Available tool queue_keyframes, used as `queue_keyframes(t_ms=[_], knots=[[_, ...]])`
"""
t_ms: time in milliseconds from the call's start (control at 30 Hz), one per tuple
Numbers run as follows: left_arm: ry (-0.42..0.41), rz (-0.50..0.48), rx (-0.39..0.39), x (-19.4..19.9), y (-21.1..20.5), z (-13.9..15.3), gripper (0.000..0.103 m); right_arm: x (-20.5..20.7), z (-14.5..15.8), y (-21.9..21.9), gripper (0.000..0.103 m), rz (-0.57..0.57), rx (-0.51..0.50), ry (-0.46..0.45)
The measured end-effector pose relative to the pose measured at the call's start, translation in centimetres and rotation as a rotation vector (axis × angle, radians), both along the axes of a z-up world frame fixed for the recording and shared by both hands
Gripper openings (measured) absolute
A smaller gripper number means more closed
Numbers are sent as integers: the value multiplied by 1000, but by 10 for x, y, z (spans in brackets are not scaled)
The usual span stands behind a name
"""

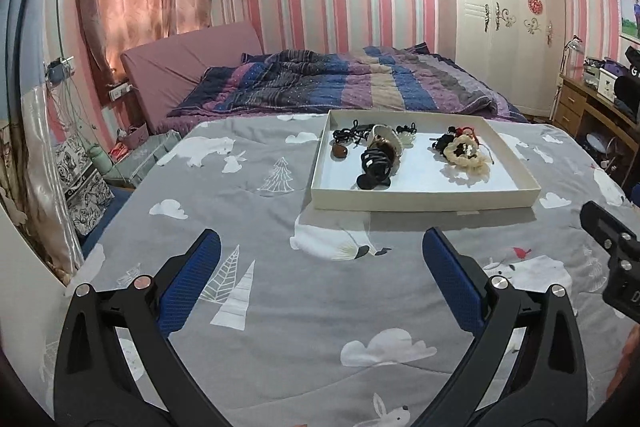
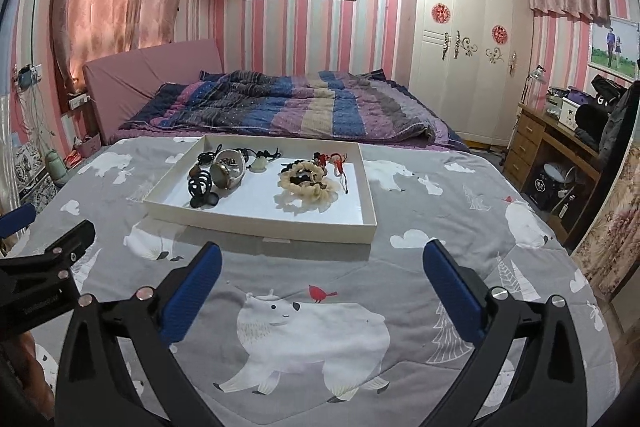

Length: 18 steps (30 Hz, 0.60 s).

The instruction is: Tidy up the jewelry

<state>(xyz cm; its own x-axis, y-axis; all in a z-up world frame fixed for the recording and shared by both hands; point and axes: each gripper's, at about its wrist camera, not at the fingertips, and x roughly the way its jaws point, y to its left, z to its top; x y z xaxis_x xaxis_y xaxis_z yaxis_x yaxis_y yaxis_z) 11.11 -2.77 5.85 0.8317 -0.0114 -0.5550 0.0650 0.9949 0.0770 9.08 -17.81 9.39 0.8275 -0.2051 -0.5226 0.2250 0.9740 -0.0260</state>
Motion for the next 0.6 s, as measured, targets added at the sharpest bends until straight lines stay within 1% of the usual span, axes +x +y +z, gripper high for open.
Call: queue_keyframes(t_ms=[133, 300, 600], knots=[[26, -8, -27, 6, 4, -6, 100, 4, -7, -6, 101, -7, 19, 2], [3, 1, -7, 4, 2, -8, 100, 6, -13, -11, 101, -17, 29, 6], [-6, -6, 5, 0, 0, -9, 100, 6, -17, -10, 101, -22, 25, 2]])
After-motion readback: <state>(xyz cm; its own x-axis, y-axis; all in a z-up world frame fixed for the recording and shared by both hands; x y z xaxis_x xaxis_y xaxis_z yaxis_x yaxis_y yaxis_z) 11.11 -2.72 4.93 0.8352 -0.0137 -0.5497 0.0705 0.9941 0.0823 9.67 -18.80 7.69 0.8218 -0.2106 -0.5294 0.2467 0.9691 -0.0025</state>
